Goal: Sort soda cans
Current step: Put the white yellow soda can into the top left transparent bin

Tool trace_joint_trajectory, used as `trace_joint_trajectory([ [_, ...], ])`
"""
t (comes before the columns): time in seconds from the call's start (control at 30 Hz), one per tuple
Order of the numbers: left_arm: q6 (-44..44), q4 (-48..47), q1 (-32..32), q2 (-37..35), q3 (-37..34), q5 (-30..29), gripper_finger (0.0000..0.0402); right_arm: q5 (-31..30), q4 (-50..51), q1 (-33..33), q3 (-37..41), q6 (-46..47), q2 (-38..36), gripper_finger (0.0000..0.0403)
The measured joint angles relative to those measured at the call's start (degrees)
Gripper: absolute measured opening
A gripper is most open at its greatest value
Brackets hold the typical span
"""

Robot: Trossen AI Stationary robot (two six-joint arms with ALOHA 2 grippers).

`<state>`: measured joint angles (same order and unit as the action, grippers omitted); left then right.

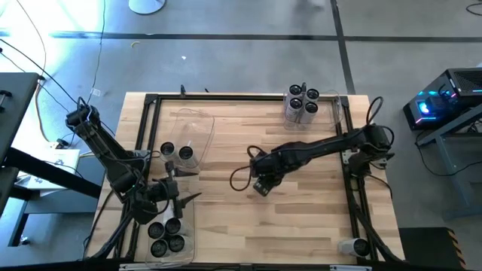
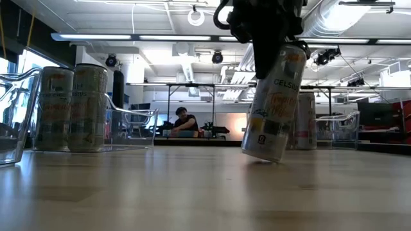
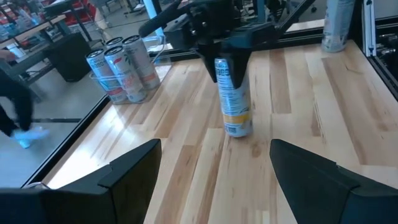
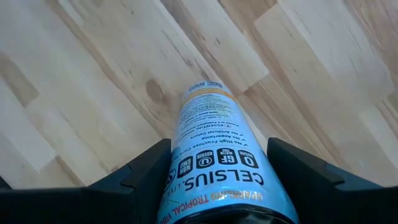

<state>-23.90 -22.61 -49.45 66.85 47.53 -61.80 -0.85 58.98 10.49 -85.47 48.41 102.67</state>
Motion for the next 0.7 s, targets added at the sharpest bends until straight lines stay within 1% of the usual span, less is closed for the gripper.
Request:
trace_joint_trajectory([
  [0.37,-0.96,-0.04,0.00,0.00,0.00,0.00,0.0296,0.32,-0.82,-0.14,0.04,1.04,0.02,0.0233],
  [0.53,-0.99,-0.04,0.00,0.00,0.00,0.00,0.0296,0.31,-4.05,-0.12,0.07,0.34,0.09,0.0263],
  [0.7,-0.98,-0.15,0.00,0.00,0.01,0.00,0.0296,0.32,-7.07,-0.12,0.07,-0.58,0.09,0.0270],
])
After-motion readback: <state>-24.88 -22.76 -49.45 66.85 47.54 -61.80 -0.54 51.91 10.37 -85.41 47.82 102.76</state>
